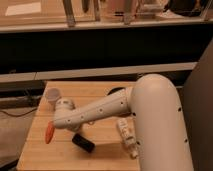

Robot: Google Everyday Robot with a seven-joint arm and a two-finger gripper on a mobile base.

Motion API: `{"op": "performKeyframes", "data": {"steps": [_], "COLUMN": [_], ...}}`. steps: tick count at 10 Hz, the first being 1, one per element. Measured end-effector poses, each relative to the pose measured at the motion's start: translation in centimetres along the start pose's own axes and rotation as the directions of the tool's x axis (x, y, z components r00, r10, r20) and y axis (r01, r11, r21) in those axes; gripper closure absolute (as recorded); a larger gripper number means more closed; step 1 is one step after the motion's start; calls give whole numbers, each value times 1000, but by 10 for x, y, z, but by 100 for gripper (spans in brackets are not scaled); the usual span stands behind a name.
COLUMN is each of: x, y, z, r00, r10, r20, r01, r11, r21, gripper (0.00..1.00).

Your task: Push the eraser across the table

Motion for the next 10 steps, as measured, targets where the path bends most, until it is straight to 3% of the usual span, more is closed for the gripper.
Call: {"op": "performKeyframes", "data": {"steps": [10], "x": [1], "y": [-1], "z": [0], "r00": [999], "r10": [-41], "r20": [-5], "r01": [41], "r11": [999], "r21": [7], "gripper": [100]}}
